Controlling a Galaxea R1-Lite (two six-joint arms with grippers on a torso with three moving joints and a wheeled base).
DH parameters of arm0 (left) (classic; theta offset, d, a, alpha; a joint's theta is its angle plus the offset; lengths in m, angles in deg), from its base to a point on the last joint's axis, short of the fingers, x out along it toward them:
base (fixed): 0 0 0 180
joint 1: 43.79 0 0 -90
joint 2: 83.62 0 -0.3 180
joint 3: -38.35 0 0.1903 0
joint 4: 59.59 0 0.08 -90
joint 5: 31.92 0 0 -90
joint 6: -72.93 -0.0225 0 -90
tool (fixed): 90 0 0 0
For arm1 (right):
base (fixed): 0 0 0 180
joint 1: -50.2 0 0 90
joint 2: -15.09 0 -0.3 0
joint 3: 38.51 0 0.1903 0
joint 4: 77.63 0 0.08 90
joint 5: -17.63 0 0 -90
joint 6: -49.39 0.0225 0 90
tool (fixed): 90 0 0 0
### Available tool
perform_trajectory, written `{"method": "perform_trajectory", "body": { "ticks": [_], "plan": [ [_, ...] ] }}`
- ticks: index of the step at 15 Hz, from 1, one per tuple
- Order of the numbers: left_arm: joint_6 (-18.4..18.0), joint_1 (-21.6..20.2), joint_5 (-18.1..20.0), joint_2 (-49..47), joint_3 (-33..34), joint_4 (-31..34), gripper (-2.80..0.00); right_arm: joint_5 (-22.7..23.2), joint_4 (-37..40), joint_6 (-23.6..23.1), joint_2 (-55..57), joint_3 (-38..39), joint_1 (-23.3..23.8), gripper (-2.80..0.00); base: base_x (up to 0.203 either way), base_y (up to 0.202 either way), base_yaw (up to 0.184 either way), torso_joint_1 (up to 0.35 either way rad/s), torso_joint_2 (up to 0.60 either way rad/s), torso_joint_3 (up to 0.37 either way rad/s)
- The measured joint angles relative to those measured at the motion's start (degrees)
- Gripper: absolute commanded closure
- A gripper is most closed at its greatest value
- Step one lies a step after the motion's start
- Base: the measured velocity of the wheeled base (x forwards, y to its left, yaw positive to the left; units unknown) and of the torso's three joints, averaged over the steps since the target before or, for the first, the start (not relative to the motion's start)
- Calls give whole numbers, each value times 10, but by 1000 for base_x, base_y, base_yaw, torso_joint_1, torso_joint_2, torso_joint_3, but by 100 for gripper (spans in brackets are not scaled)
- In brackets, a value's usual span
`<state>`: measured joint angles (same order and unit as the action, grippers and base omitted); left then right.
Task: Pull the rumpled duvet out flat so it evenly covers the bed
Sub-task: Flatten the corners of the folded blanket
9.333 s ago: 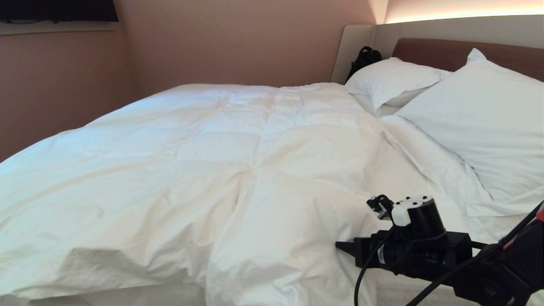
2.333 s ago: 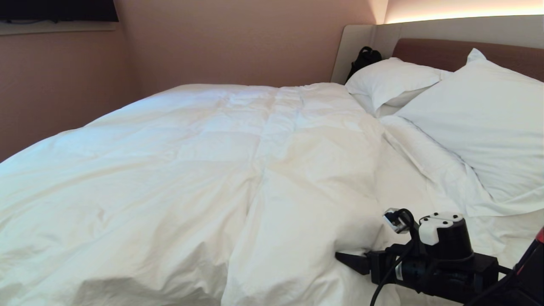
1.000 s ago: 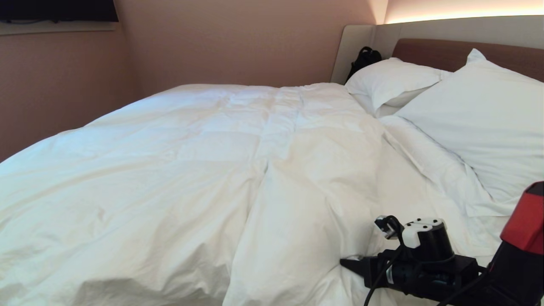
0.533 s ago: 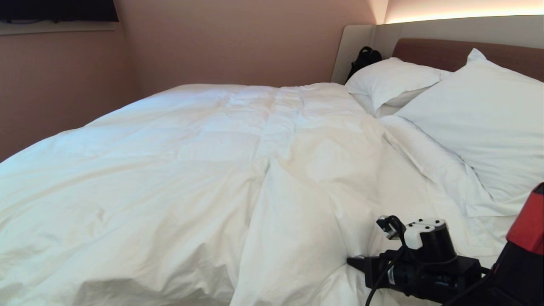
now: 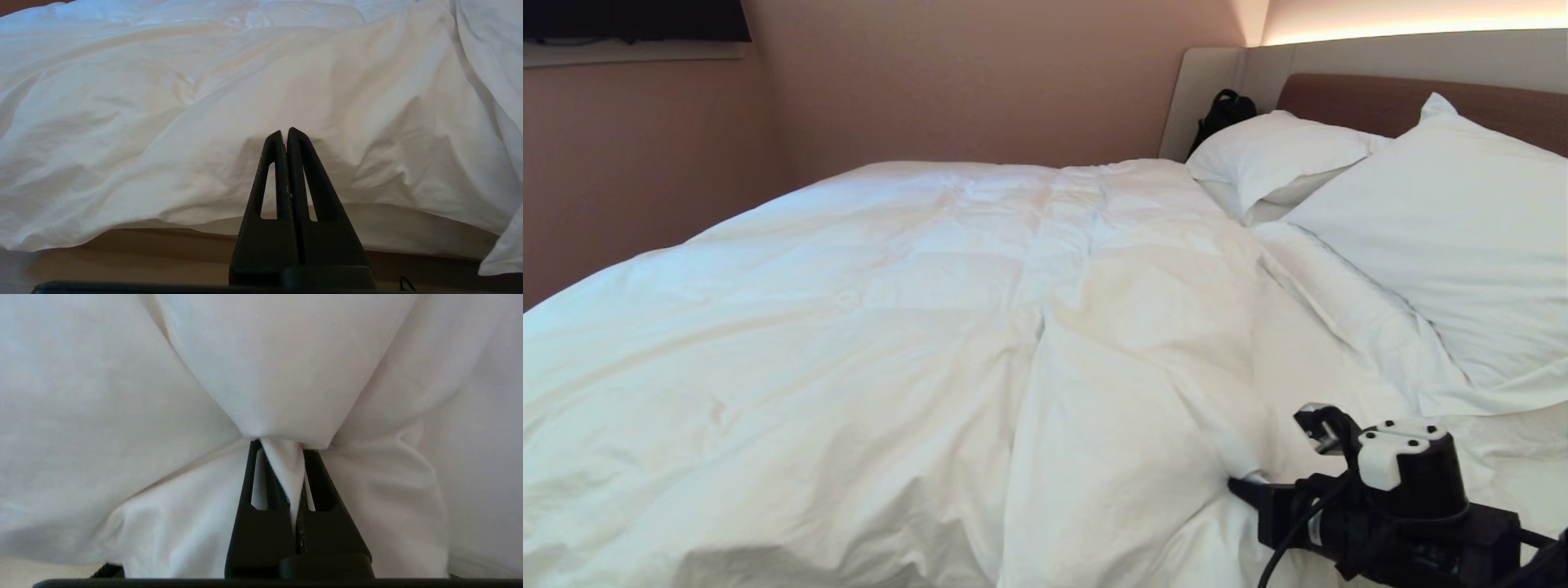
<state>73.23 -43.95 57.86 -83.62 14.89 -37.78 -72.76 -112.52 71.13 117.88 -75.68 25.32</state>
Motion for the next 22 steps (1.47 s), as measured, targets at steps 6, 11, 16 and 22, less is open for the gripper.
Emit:
{"method": "perform_trajectory", "body": {
  "ticks": [6,11,16,22],
  "plan": [
    [0,0,0,0,0,0,0,-110,0,-5,-82,30,0,0,0,0,0,0,0,0],
    [0,0,0,0,0,0,0,-193,-1,-6,-124,41,0,0,0,0,0,0,0,0],
    [0,0,0,0,0,0,0,-252,-1,-10,-150,57,0,0,0,0,0,0,0,0],
    [0,0,0,0,0,0,0,-280,-3,-7,-123,76,0,0,0,0,0,0,0,0]
  ]
}}
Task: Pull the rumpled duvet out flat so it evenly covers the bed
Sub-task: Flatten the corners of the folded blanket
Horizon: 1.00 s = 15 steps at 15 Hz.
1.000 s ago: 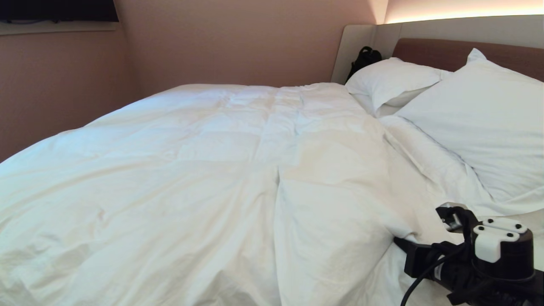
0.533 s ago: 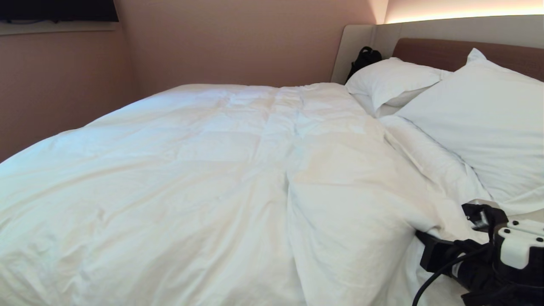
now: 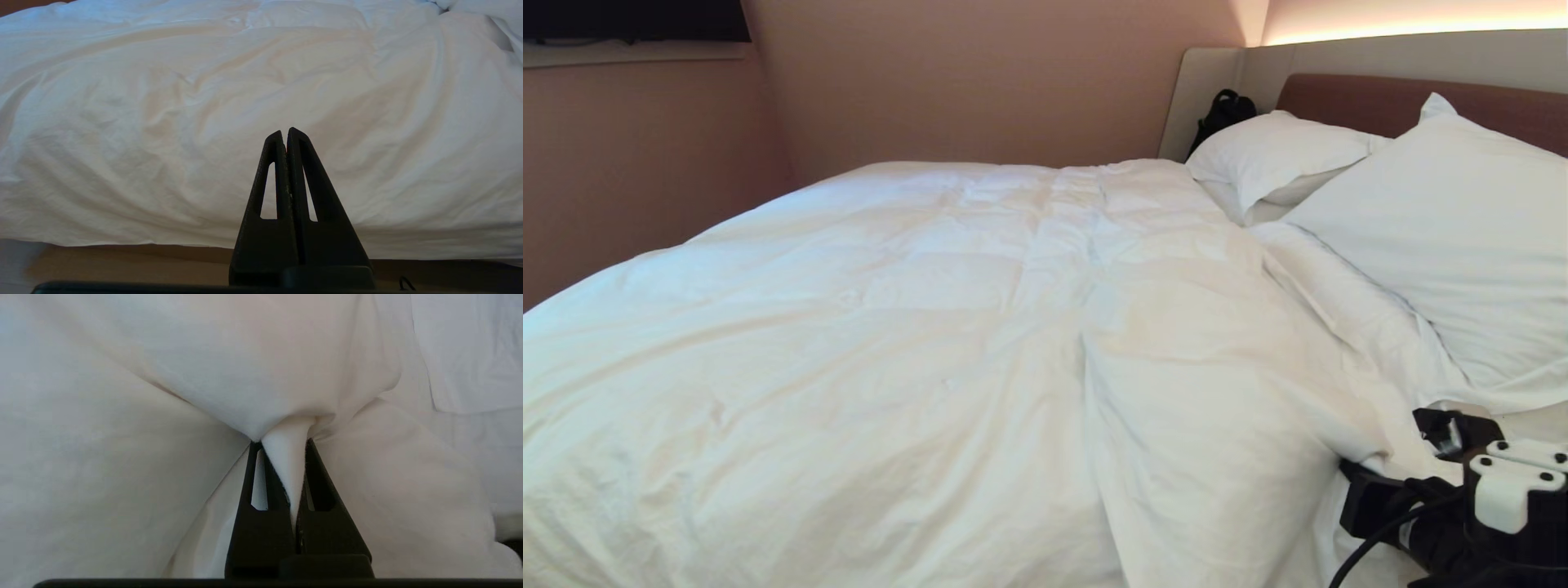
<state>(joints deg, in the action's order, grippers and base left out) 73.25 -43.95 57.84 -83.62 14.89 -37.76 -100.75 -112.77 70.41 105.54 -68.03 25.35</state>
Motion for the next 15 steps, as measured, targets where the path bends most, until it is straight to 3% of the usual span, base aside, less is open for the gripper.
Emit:
{"method": "perform_trajectory", "body": {
  "ticks": [10,11,15],
  "plan": [
    [0,0,0,0,0,0,0,-19,0,11,48,45,-5,0,0,0,0,0,0,0],
    [0,0,0,0,0,0,0,-19,-2,13,60,49,-7,-280,0,0,0,0,0,0],
    [0,0,0,0,0,0,0,-20,-11,40,115,58,-27,-280,0,0,0,0,0,0]
  ]
}}
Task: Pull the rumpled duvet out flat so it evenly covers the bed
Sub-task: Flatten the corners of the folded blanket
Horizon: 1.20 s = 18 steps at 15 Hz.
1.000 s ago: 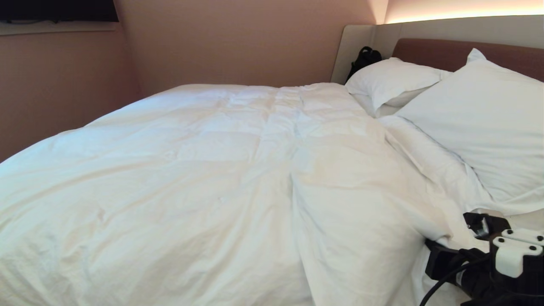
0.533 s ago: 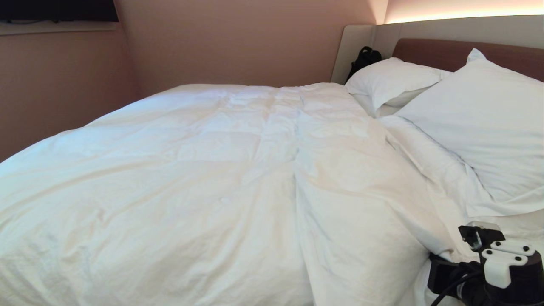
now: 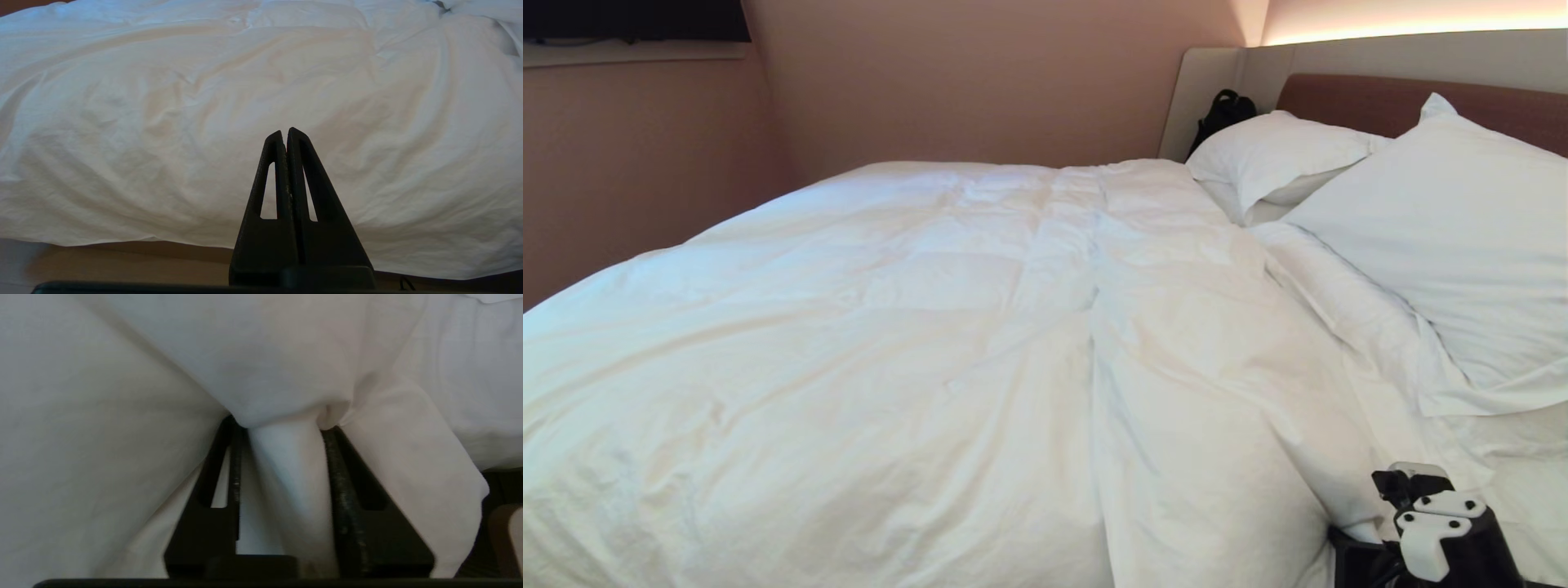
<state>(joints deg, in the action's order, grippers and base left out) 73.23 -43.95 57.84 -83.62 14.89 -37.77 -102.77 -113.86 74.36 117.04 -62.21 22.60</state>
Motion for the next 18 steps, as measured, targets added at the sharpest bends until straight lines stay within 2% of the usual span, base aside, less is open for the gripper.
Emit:
{"method": "perform_trajectory", "body": {
  "ticks": [3,6,10,16,17,18],
  "plan": [
    [0,0,0,0,0,0,0,-3,-19,11,0,1,-21,-280,0,0,0,0,0,0],
    [0,0,0,0,0,0,0,-24,-22,6,-20,2,-42,-280,0,0,0,0,0,0],
    [0,0,0,0,0,0,0,-49,-23,-14,-82,1,-59,-280,0,0,0,0,0,0],
    [0,0,0,0,0,0,0,-50,-22,-51,-156,-40,-60,-280,0,0,0,0,0,0],
    [0,0,0,0,0,0,0,-49,-22,-59,-159,-55,-59,0,0,0,0,0,0,0],
    [0,0,0,0,0,0,0,-48,-22,-68,-161,-68,-59,0,0,0,0,0,0,0]
  ]
}}
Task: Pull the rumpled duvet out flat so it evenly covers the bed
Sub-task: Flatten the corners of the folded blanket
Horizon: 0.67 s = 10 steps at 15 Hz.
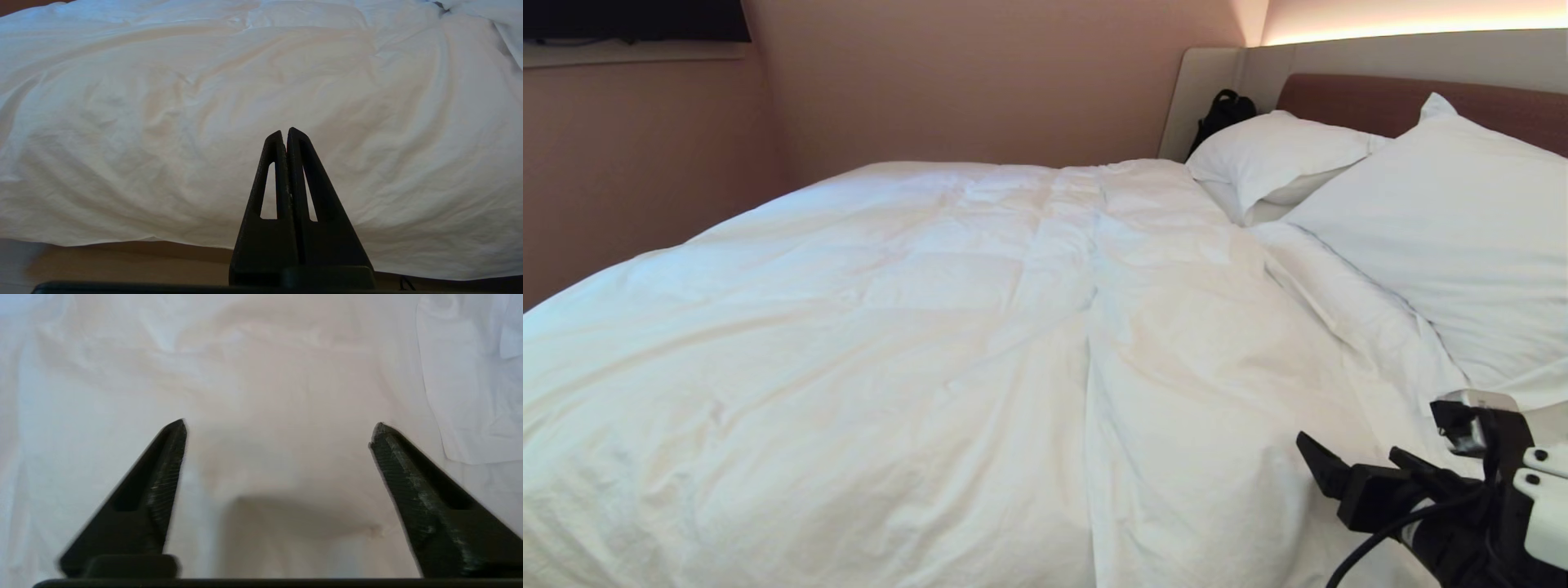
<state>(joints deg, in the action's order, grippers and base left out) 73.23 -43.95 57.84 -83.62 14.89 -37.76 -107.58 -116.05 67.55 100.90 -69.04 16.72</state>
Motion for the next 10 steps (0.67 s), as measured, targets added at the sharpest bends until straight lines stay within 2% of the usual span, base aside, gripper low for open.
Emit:
{"method": "perform_trajectory", "body": {
  "ticks": [5,10],
  "plan": [
    [0,0,0,0,0,0,0,-4,-1,-41,-3,-63,8,0,0,0,0,0,0,0],
    [0,0,0,0,0,0,0,2,1,-76,68,-166,63,0,0,0,0,0,0,0]
  ]
}}
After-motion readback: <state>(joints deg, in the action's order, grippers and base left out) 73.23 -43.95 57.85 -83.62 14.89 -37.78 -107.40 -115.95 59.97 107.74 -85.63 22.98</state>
